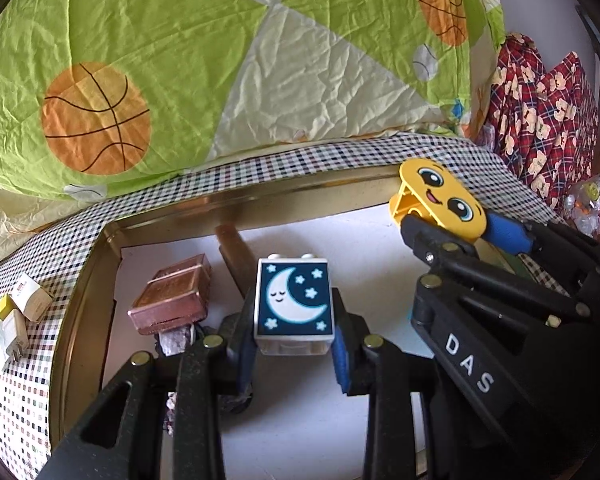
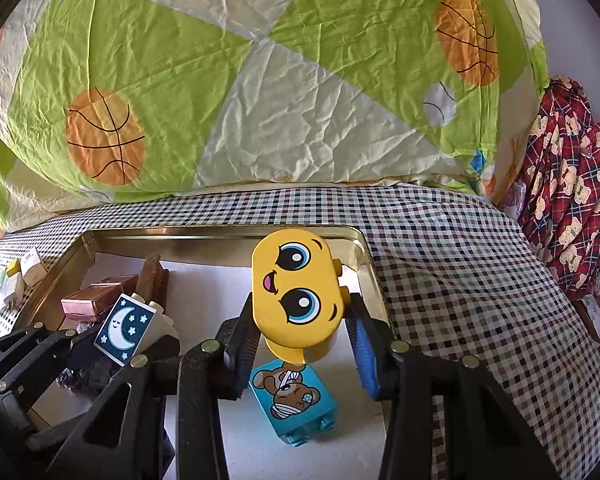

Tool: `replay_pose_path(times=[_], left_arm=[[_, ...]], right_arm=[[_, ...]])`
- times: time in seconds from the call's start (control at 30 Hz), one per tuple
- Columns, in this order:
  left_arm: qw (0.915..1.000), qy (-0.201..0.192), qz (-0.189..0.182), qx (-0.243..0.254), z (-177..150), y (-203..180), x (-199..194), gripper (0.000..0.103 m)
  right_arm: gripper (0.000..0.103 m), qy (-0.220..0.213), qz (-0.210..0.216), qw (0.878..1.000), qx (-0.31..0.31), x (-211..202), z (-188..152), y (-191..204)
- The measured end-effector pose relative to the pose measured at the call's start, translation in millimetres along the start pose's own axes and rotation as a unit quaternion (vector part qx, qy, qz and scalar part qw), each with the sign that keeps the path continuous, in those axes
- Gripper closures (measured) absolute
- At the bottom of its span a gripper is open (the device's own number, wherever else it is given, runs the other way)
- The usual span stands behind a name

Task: Organize rigid objects
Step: 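Lower both blocks into the tin tray and open both tools, then withdraw both tools from the tray toward the remaining boxes on the cloth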

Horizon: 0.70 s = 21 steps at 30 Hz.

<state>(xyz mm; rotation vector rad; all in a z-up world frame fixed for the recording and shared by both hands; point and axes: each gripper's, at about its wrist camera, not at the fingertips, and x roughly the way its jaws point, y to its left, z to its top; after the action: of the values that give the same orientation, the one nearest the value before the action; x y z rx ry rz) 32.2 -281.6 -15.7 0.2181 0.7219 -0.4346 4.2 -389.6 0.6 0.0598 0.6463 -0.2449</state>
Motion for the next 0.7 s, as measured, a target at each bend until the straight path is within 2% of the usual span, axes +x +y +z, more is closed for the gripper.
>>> replay_pose_path(times=[0.07, 0.1, 0.13, 0.17, 0.2, 0.23, 0.27, 0.37, 0.57, 0.7], left_arm=[[1.0, 0.001, 0.002, 0.001, 1, -1, 0, 0.072], [1.0, -0.001, 0.003, 0.003, 0, -1, -1, 0.066], [1.0, -0.004, 0.003, 0.004, 0, -2, -2, 0.05], [0.9999, -0.012, 0.004, 0.006, 0, -3, -5, 0.039], [0.9997, -0.023, 0.007, 0.006, 0, -3, -9, 0.021], [0.9992, -0.038, 0.009, 0.007, -2, -3, -15, 0.004], [0.9986, -0.051, 0.011, 0.006, -3, -3, -20, 0.0], [0.9977, -0.067, 0.012, 0.0, -3, 0, -26, 0.001], [0.9981, -0.042, 0.002, -0.044, -3, 19, -20, 0.001], [0.9936, -0.067, 0.003, -0.09, -10, 37, -29, 0.001]], right_arm=[[0.053, -0.001, -0.003, 1.0, -0.002, 0, 0, 1], [0.049, -0.002, -0.004, 1.0, -0.002, 0, 0, 1], [0.037, -0.008, -0.004, 1.0, 0.0, -3, 0, 1], [0.026, -0.013, -0.004, 1.0, 0.002, -5, -1, 1], [0.021, -0.022, -0.004, 1.0, 0.006, -8, -1, 1], [0.021, -0.027, -0.004, 1.0, 0.009, -10, -1, 0], [0.021, -0.03, -0.004, 0.999, 0.014, -11, -1, -2], [0.021, -0.031, -0.002, 0.999, 0.031, -11, 0, -7], [0.021, -0.061, 0.019, 0.993, 0.096, -19, -2, -26], [0.021, -0.09, 0.023, 0.988, 0.123, -26, -2, -34]])
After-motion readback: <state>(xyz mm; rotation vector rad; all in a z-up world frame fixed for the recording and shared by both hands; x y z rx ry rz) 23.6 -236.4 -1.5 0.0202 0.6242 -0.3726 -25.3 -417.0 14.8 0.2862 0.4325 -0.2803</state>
